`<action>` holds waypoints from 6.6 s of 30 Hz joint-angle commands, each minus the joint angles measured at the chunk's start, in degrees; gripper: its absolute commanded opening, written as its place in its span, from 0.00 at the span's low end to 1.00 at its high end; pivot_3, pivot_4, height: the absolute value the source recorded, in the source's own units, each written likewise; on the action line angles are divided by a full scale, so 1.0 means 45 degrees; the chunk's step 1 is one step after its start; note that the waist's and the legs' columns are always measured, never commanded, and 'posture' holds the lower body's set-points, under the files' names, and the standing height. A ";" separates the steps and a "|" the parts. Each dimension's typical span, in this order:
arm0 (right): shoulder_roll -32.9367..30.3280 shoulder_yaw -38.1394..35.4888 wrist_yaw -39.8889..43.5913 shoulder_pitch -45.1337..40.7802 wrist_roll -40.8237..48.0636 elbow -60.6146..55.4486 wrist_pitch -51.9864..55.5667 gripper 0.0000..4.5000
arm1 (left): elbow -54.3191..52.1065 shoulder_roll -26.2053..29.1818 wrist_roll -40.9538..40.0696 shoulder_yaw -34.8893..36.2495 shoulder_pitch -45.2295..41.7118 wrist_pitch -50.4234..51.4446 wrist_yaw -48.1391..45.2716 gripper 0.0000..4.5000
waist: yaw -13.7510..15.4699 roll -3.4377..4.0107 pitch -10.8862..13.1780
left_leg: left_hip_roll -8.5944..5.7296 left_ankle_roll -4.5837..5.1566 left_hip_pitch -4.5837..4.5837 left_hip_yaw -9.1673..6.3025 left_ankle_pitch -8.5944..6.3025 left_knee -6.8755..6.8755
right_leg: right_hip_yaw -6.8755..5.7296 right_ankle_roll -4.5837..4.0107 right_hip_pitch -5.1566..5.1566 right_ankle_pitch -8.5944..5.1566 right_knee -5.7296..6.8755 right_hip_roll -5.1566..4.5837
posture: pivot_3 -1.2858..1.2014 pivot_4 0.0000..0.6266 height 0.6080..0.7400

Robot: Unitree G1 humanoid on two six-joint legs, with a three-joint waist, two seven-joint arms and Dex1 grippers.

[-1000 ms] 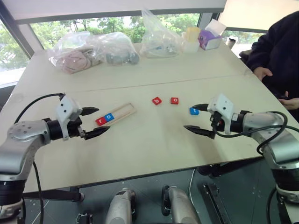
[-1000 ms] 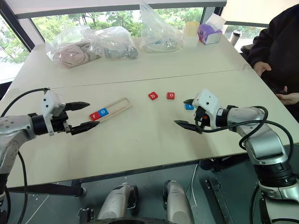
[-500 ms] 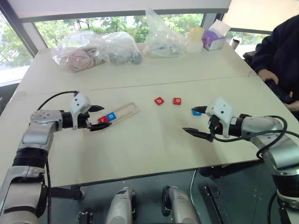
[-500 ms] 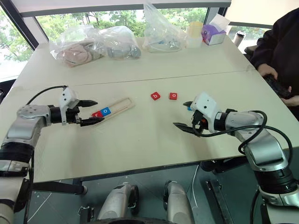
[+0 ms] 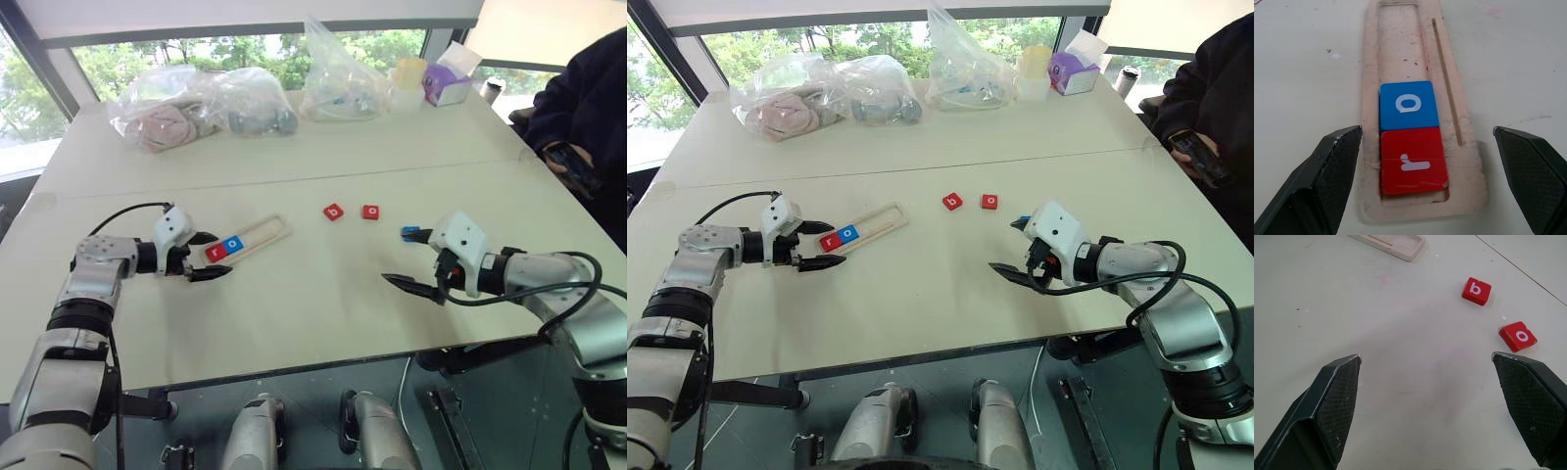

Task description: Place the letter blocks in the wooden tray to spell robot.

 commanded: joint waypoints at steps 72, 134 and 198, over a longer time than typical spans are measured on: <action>0.0527 0.0218 -0.1165 -0.0292 0.0001 -0.0620 -0.0140 1.00 | -0.5879 -0.2866 0.1085 -0.2266 0.1874 0.1701 0.0420 0.99 | 0.0316 0.0002 -0.0021 | -0.0006 0.0016 0.0099 -0.0015 -0.0005 0.0002 | -0.0001 0.0009 0.0097 -0.0009 -0.0022 -0.0060 | 0.52 0.24 0.89; 0.9356 0.1354 -0.6290 -1.0134 -0.3820 1.8245 -0.4063 1.00 | -1.6480 0.1164 -0.4896 0.4108 0.8632 0.7445 0.4995 0.99 | -0.0431 0.0017 0.0003 | 0.0033 -0.0006 0.0090 -0.0012 -0.0003 -0.0052 | 0.0004 -0.0027 0.0042 0.0011 -0.0011 0.0003 | 0.52 0.24 0.89; 0.0057 0.1159 0.2778 -0.1651 -0.0666 0.4130 -0.2193 1.00 | -1.5395 0.0889 -0.4693 0.2307 0.7073 0.7327 0.4198 1.00 | -0.0308 0.0008 0.0017 | 0.0008 -0.0008 -0.0065 -0.0014 0.0000 -0.0047 | -0.0008 -0.0017 -0.0085 0.0006 -0.0052 0.0005 | 0.52 0.24 0.89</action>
